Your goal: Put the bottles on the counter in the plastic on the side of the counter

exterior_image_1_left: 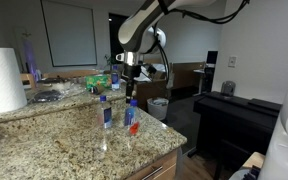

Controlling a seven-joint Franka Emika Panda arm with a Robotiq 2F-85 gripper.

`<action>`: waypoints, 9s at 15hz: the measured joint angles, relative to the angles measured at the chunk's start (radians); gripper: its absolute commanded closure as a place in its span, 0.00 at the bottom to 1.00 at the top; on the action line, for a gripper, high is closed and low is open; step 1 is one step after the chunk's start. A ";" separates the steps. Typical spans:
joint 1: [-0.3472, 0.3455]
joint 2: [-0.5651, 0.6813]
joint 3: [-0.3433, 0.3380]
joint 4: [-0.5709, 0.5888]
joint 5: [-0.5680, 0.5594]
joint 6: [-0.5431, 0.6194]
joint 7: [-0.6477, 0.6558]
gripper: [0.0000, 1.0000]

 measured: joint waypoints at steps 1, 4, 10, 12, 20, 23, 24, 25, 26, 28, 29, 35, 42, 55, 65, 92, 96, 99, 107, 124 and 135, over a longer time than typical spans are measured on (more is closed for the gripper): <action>0.000 -0.003 -0.001 0.000 0.000 -0.002 0.000 0.19; 0.000 -0.007 -0.003 0.000 0.000 -0.007 0.000 0.02; 0.001 -0.007 -0.001 0.000 0.045 -0.006 0.000 0.00; 0.002 -0.007 0.003 0.000 0.066 -0.006 0.000 0.00; 0.002 -0.007 0.008 0.000 0.071 -0.048 0.000 0.00; 0.002 -0.006 0.009 0.000 0.071 -0.087 0.000 0.26; 0.002 -0.006 0.009 0.000 0.071 -0.093 0.000 0.32; 0.002 -0.006 0.009 0.000 0.072 -0.094 0.000 0.40; 0.002 -0.006 0.009 0.000 0.073 -0.094 0.000 0.46; 0.002 -0.006 0.009 0.001 0.075 -0.094 0.000 0.59; 0.002 -0.006 0.009 0.001 0.075 -0.094 0.000 0.65; 0.002 -0.007 0.007 0.007 0.077 -0.130 0.000 0.91; -0.048 0.004 -0.067 0.072 0.158 -0.165 -0.002 0.91; -0.339 0.219 -0.273 0.313 0.260 -0.192 0.101 0.91; -0.402 0.433 -0.214 0.323 0.391 -0.195 0.207 0.91; -0.542 0.620 -0.186 0.423 0.424 -0.245 0.248 0.91; -0.525 0.652 -0.168 0.449 0.410 -0.229 0.253 0.91; -0.483 0.645 -0.158 0.464 0.343 -0.175 0.254 0.41; -0.374 0.557 -0.155 0.484 0.104 -0.126 0.328 0.01; -0.194 0.394 0.034 0.719 0.165 -0.424 0.330 0.00; 0.110 0.601 0.017 0.929 -0.150 -0.429 0.608 0.00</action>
